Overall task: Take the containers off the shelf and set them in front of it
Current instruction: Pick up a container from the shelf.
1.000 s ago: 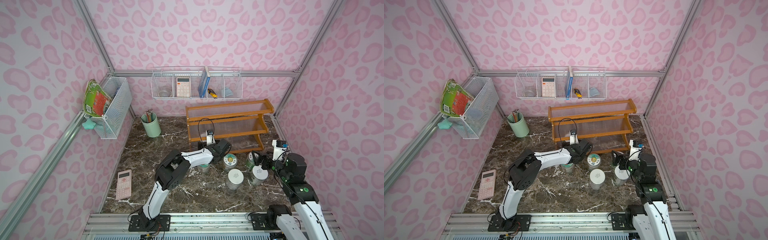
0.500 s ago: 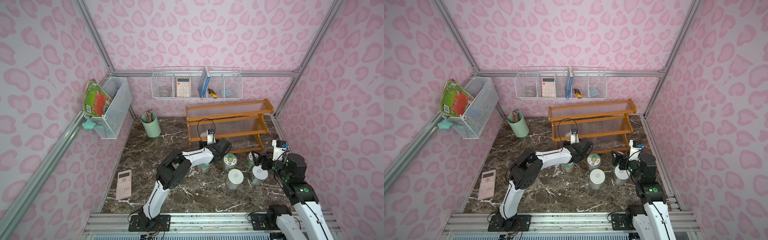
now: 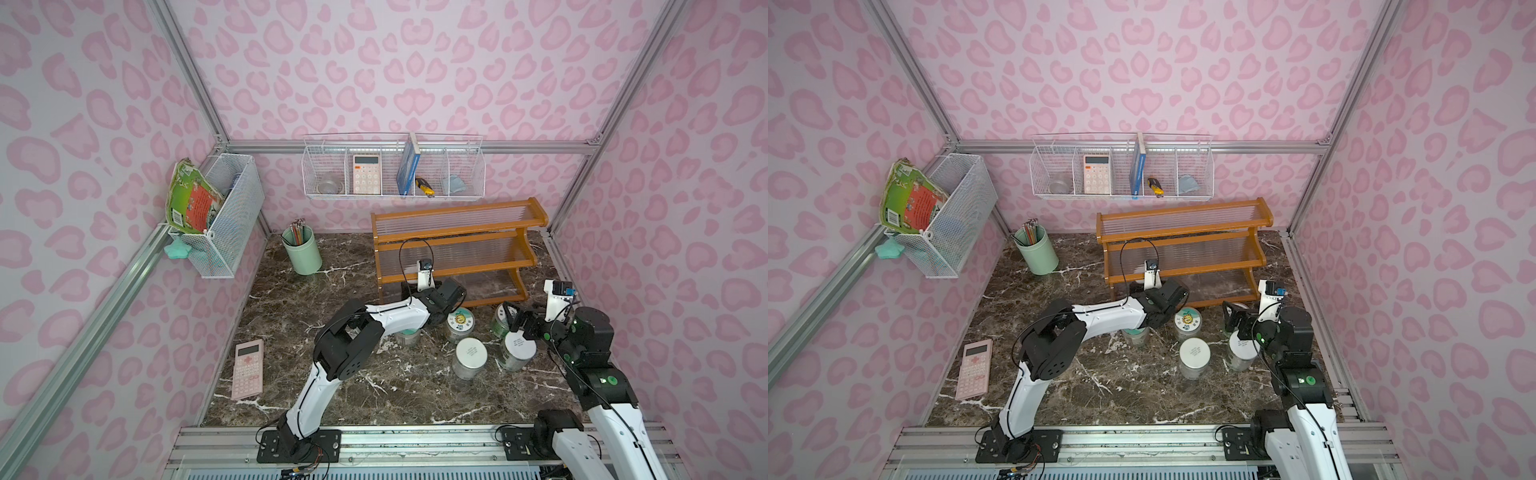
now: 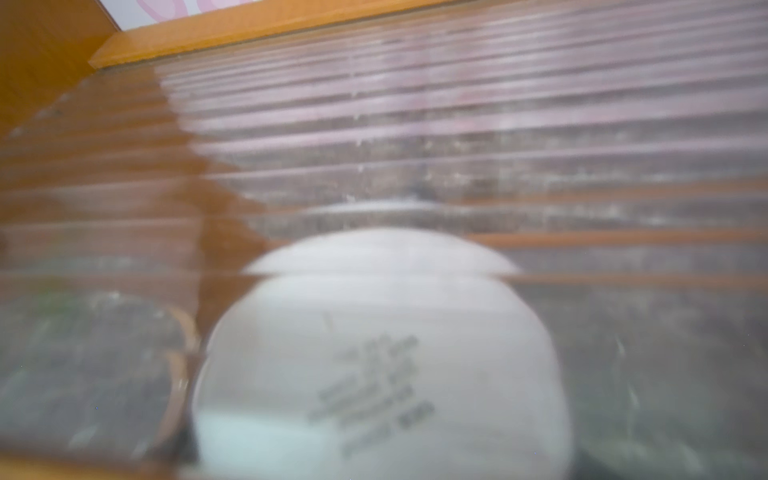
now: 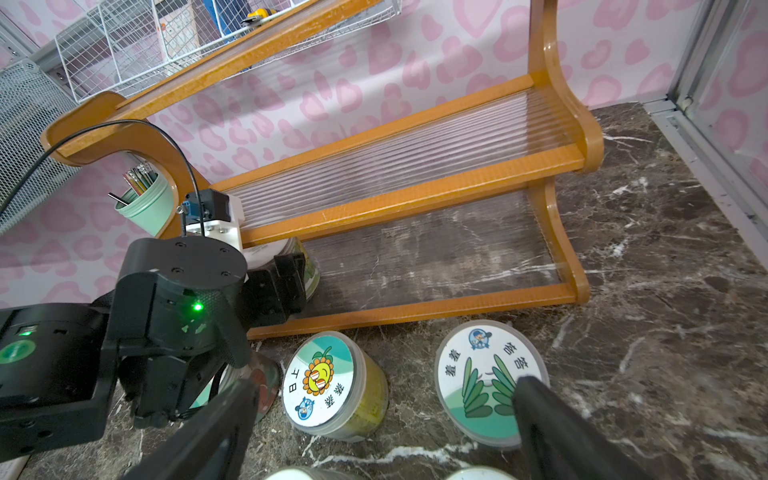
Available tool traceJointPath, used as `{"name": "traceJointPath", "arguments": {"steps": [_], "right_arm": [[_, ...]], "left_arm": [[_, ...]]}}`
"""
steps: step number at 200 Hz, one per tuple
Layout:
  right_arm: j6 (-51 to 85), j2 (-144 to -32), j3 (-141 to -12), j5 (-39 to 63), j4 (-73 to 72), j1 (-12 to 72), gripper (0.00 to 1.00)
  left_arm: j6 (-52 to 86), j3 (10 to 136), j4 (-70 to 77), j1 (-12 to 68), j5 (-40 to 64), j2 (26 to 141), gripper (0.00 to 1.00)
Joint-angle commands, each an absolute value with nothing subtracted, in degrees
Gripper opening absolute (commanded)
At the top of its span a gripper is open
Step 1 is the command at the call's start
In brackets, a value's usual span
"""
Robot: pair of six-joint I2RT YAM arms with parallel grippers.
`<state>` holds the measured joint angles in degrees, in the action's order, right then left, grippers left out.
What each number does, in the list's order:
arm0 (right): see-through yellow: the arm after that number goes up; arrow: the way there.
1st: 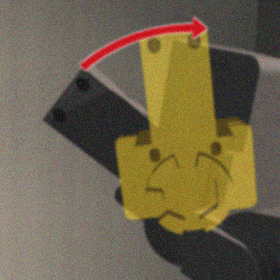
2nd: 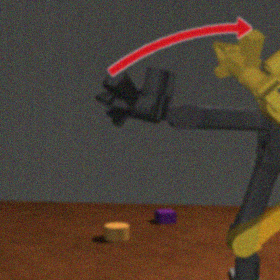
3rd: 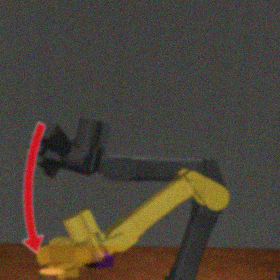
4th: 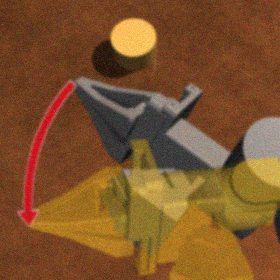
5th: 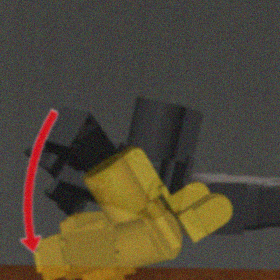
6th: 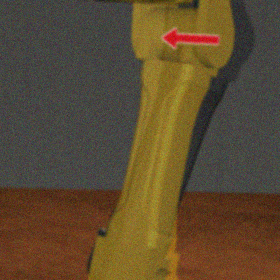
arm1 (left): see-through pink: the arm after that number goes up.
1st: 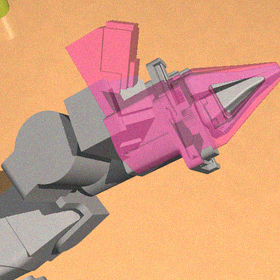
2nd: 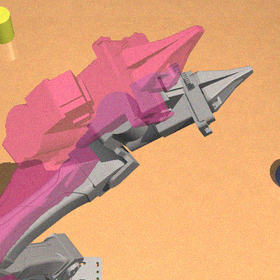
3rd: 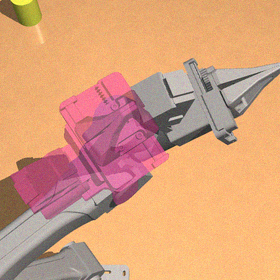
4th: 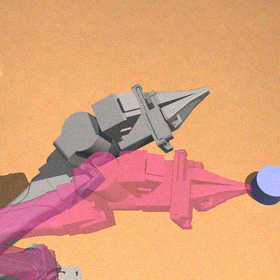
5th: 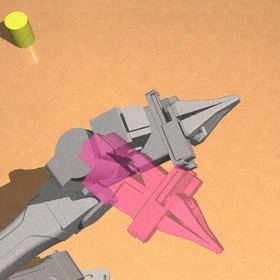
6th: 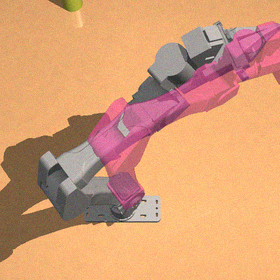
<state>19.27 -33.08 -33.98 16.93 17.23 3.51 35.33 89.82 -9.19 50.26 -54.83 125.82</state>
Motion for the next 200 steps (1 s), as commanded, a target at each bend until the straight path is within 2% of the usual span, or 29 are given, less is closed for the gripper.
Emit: {"name": "traceJointPath", "arguments": {"steps": [1, 200], "right_arm": [[18.8, -32.9, -34.5, 17.0, 16.5, 3.5, 0.99], [19.1, -31.8, -36.1, 16.9, 19.0, 3.5, 0.99]], "left_arm": [[33.3, 90.6, -8.7, 50.9, -54.8, 125.7, 0.79], [33.9, 89.7, -12.3, 57.2, -56.9, 119.5, 0.78]]}}
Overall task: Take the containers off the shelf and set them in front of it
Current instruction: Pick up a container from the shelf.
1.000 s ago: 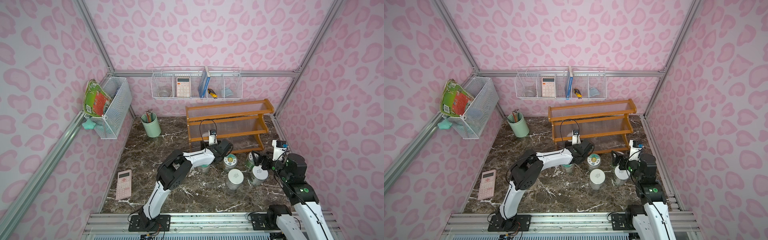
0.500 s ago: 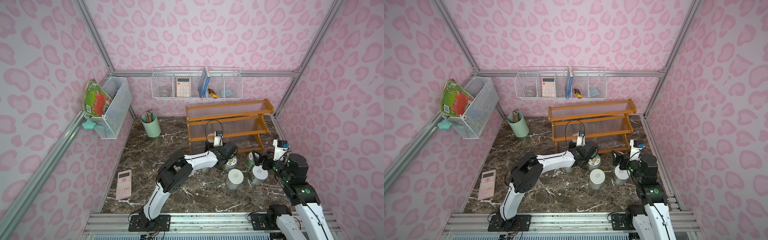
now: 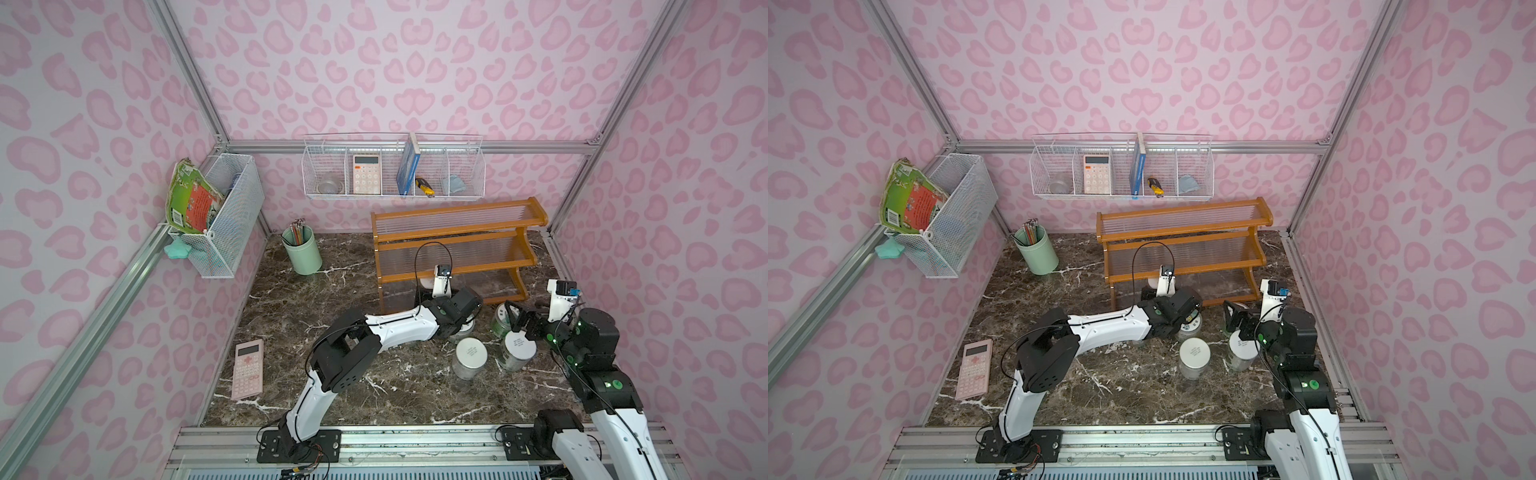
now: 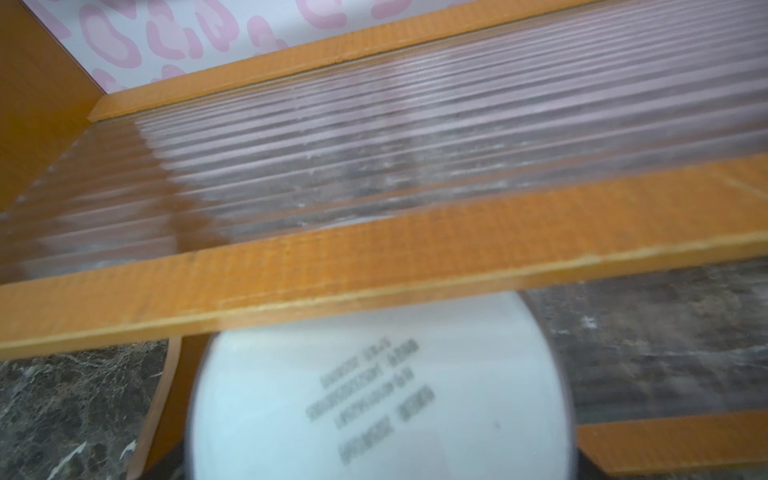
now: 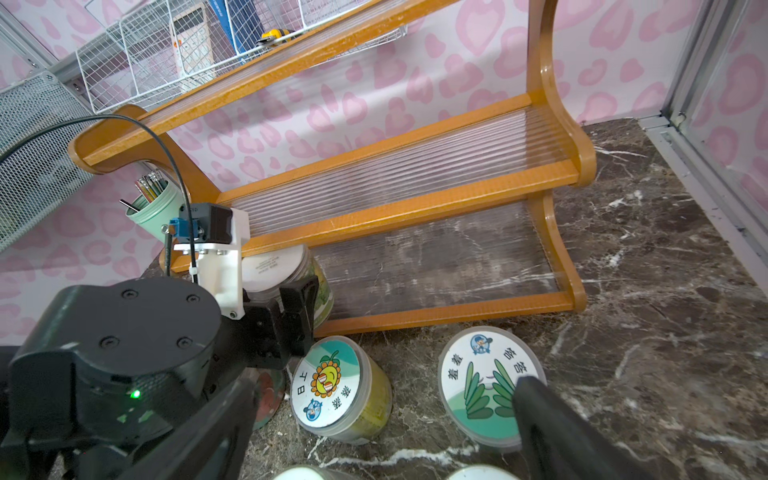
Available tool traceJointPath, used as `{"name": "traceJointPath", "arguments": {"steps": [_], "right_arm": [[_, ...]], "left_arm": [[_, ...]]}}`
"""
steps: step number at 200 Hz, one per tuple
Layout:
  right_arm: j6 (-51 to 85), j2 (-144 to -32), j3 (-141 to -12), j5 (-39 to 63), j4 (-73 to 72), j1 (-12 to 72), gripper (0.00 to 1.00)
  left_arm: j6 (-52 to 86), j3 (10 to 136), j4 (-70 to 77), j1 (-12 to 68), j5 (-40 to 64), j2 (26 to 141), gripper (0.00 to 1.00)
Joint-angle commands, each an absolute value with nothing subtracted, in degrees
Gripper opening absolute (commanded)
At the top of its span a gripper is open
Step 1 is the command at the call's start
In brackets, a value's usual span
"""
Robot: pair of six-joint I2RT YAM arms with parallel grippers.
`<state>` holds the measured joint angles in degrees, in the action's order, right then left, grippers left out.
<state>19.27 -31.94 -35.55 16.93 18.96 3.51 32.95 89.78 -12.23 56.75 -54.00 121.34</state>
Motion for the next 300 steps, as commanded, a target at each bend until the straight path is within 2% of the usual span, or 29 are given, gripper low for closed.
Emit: {"name": "traceJointPath", "arguments": {"steps": [1, 128, 300], "right_arm": [[19.0, -31.8, -36.1, 16.9, 19.0, 3.6, 0.99], [19.5, -30.8, -36.3, 17.5, 19.5, 3.6, 0.99], [20.1, -28.8, -36.8, 17.5, 20.9, 3.7, 0.99]], "left_arm": [[33.9, 89.7, -12.4, 57.3, -56.9, 119.4, 0.78], [41.1, 87.9, -19.8, 59.6, -56.6, 117.4, 0.78], [40.1, 88.6, -23.3, 65.4, -61.6, 113.2, 0.78]]}}
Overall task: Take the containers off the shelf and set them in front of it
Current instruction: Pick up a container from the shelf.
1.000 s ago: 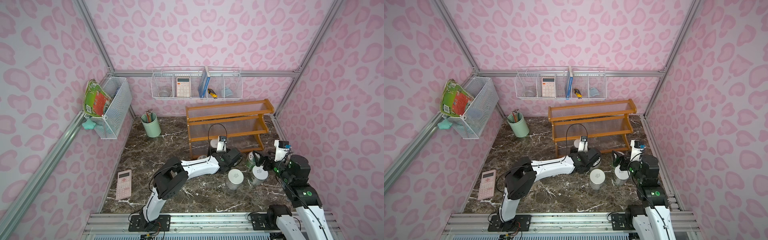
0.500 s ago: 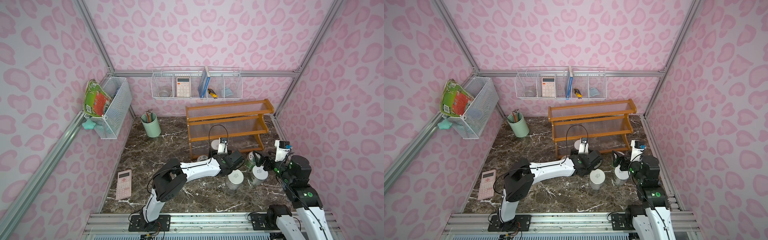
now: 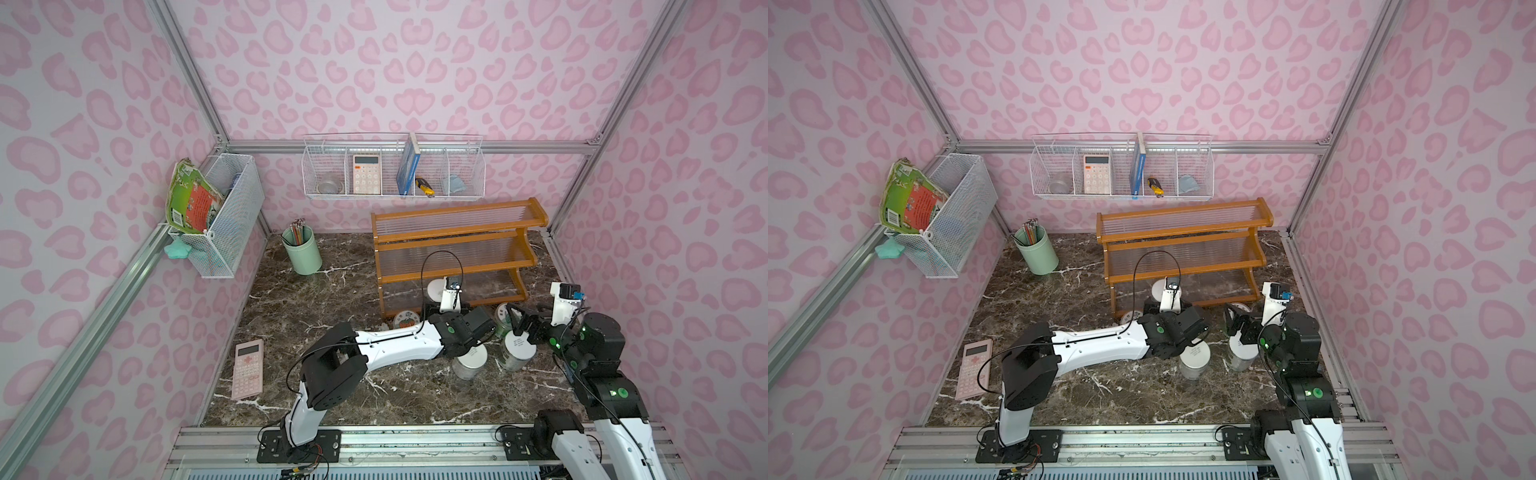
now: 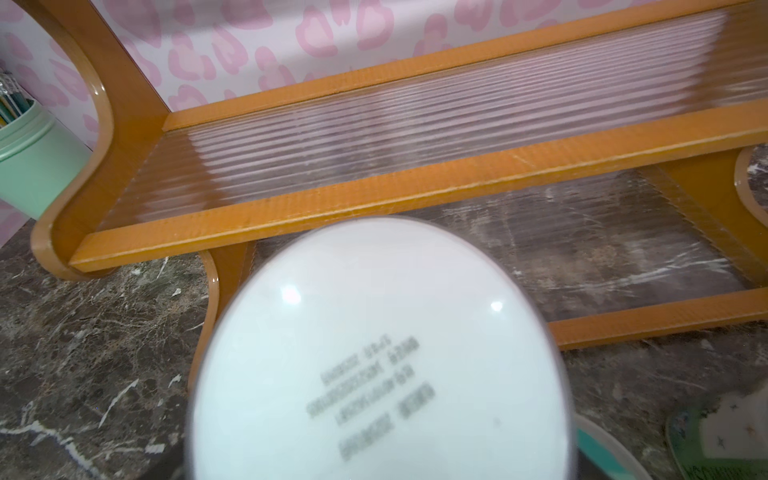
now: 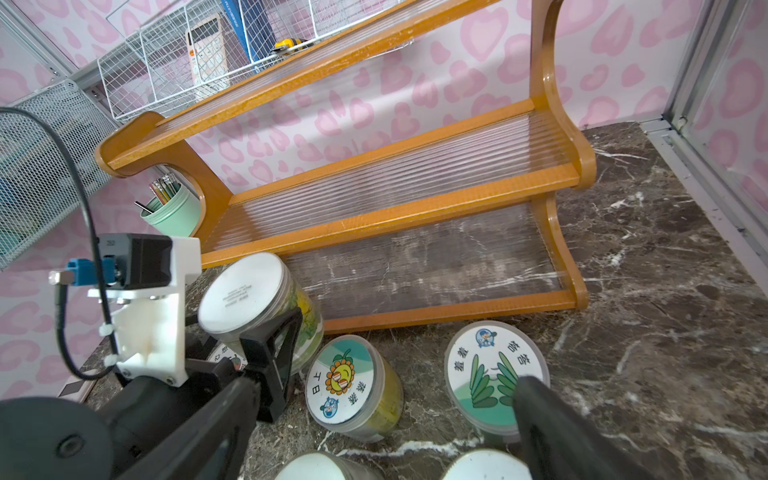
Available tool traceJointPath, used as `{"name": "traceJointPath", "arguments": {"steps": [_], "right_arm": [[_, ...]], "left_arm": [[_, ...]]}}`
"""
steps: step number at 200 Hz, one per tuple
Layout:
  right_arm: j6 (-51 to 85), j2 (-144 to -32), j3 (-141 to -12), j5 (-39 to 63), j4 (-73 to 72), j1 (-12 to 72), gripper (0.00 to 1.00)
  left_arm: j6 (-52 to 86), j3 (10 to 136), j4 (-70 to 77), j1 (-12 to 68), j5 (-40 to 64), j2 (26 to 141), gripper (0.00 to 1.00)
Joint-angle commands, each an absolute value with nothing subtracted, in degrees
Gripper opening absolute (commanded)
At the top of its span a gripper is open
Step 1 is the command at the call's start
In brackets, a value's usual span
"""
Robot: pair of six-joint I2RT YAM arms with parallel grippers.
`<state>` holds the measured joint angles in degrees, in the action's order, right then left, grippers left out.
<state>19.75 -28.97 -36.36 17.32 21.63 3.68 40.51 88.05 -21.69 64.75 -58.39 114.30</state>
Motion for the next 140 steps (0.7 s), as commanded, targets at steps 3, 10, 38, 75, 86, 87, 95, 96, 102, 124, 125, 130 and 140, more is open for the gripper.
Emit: {"name": "traceJointPath", "arguments": {"steps": [3, 10, 38, 75, 86, 87, 95, 96, 102, 124, 125, 130, 140], "right_arm": [[20.1, -28.7, -36.8, 17.4, 20.9, 3.7, 0.99], [20.1, -28.7, -36.9, 17.6, 21.0, 3.7, 0.99], [20.2, -28.7, -36.9, 17.6, 21.0, 3.9, 0.99], [20.4, -28.5, -36.9, 17.7, 21.0, 3.9, 0.99], [20.4, -28.4, -37.0, 17.8, 21.0, 3.9, 0.99], [20.5, -28.4, -36.9, 17.8, 21.0, 4.0, 0.99], [20.6, -28.3, -37.1, 17.9, 21.0, 4.0, 0.99], [20.6, -28.3, -37.1, 17.9, 21.0, 4.0, 0.99], [20.6, -28.3, -37.0, 18.0, 21.0, 4.0, 0.99], [21.1, -27.9, -36.7, 18.3, 20.8, 4.1, 0.99], [21.1, -27.9, -36.7, 18.4, 20.8, 4.2, 0.99], [21.3, -27.9, -36.7, 18.5, 20.7, 4.2, 0.99], [21.5, -27.8, -36.6, 18.7, 20.5, 4.2, 0.99]], "left_arm": [[40.1, 88.6, -23.4, 65.5, -61.8, 113.0, 0.78], [40.1, 88.6, -23.7, 65.9, -62.2, 112.6, 0.78], [41.1, 88.5, -26.2, 68.2, -63.6, 110.7, 0.78], [47.1, 87.3, -33.8, 72.2, -63.7, 107.3, 0.78], [49.2, 86.7, -36.3, 73.8, -64.2, 106.3, 0.78], [49.4, 86.6, -36.6, 74.0, -64.2, 106.1, 0.78], [50.8, 86.0, -38.2, 75.3, -64.4, 105.4, 0.78], [50.9, 85.9, -38.5, 75.5, -64.5, 105.3, 0.78], [52.4, 85.5, -40.0, 76.3, -64.4, 104.8, 0.78], [57.6, 84.4, -46.0, 79.4, -65.0, 103.2, 0.79], [57.8, 84.3, -46.2, 79.6, -65.1, 103.1, 0.79], [59.1, 83.9, -47.6, 80.4, -65.7, 102.7, 0.79], [61.7, 83.7, -50.0, 81.9, -66.6, 102.0, 0.79]]}}
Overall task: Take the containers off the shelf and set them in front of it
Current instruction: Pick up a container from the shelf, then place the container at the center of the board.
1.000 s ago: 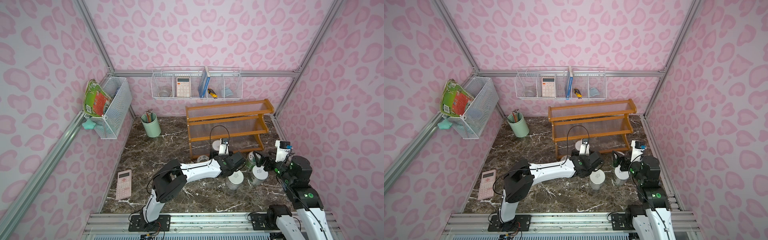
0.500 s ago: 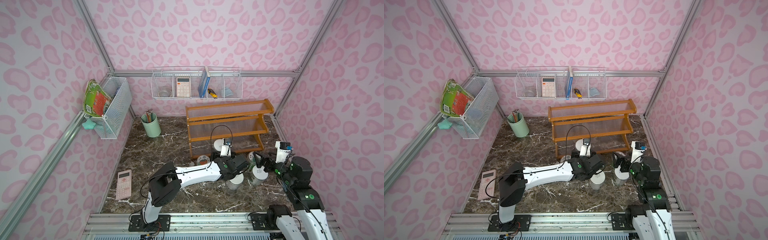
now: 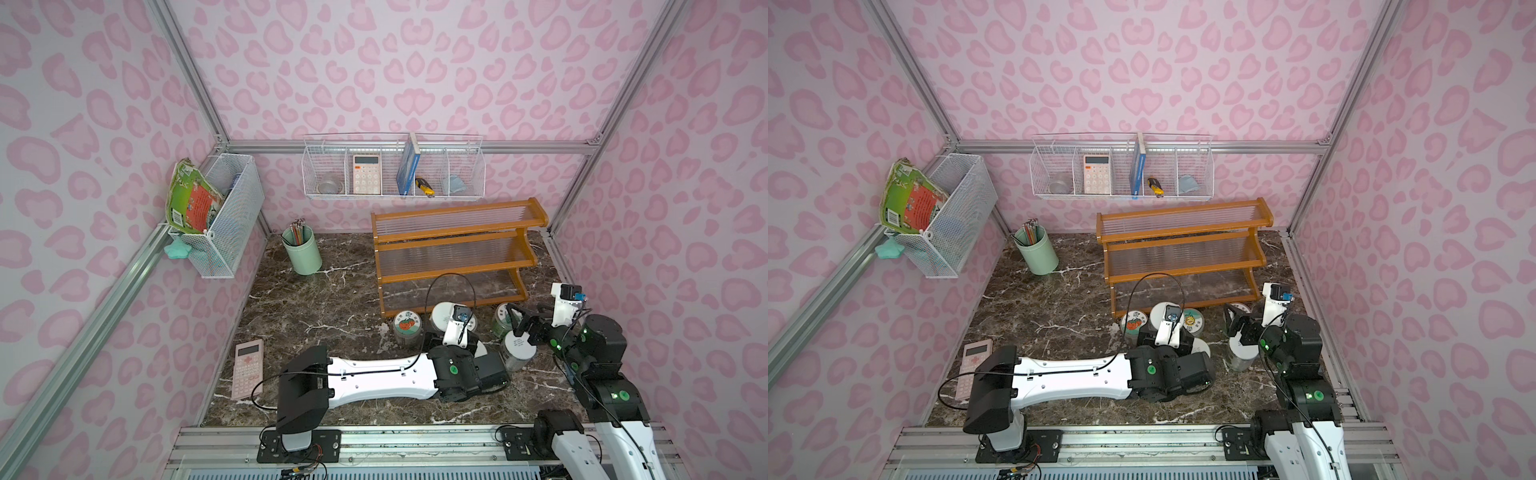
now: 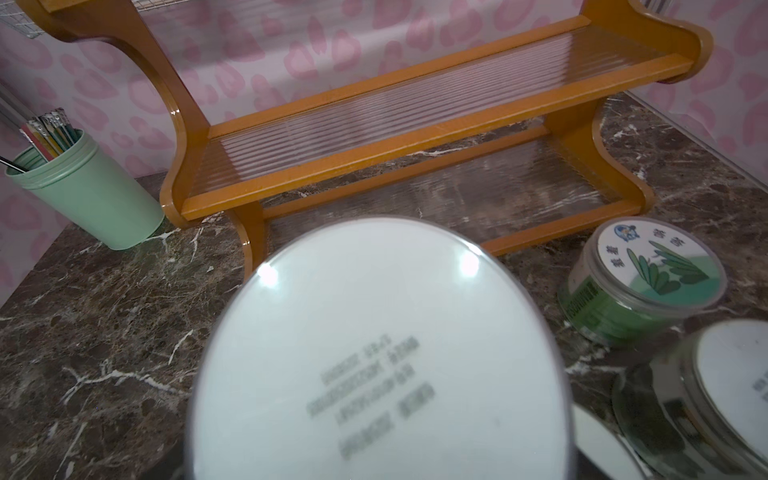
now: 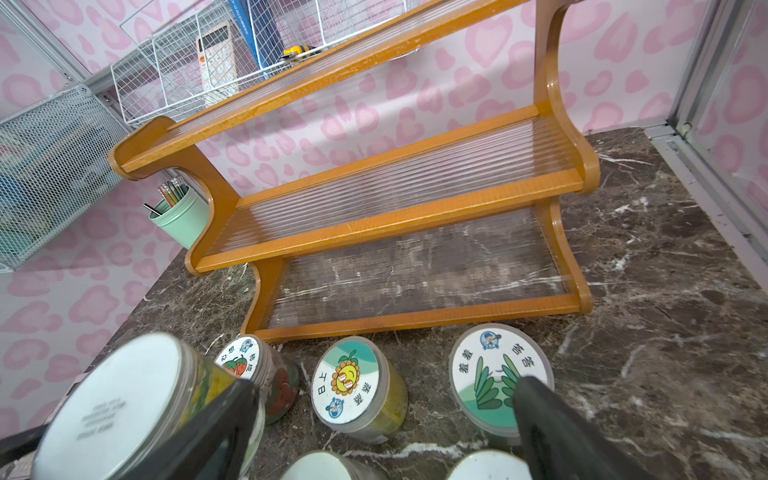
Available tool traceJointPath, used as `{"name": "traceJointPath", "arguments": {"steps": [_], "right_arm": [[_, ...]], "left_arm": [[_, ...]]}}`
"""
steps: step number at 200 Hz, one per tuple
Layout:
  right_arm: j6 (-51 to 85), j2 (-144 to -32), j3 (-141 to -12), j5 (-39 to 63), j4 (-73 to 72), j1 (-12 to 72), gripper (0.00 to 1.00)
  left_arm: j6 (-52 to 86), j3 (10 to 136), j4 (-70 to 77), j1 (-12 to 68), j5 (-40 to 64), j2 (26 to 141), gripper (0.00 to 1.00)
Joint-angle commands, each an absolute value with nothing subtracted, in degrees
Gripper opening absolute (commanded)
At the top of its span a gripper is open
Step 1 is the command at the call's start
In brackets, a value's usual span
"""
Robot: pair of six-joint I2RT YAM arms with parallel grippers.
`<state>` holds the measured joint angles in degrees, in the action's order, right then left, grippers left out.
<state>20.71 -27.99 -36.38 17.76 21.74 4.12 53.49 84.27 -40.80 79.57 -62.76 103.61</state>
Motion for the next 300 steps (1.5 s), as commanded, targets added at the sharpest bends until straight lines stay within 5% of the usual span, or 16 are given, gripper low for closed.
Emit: {"name": "traceJointPath", "arguments": {"steps": [1, 90, 300], "right_arm": [[21.5, -27.8, -36.6, 18.7, 20.4, 4.2, 0.99], [22.4, -27.8, -36.0, 19.4, 19.1, 5.0, 0.99], [22.4, -26.2, -36.6, 18.8, 19.3, 6.5, 0.99]], "left_arm": [[61.9, 83.7, -50.2, 82.0, -66.6, 102.0, 0.79], [76.7, 68.8, -52.1, 87.7, -68.3, 97.6, 0.82], [56.6, 52.7, -25.7, 87.1, -55.5, 89.3, 0.82]]}}
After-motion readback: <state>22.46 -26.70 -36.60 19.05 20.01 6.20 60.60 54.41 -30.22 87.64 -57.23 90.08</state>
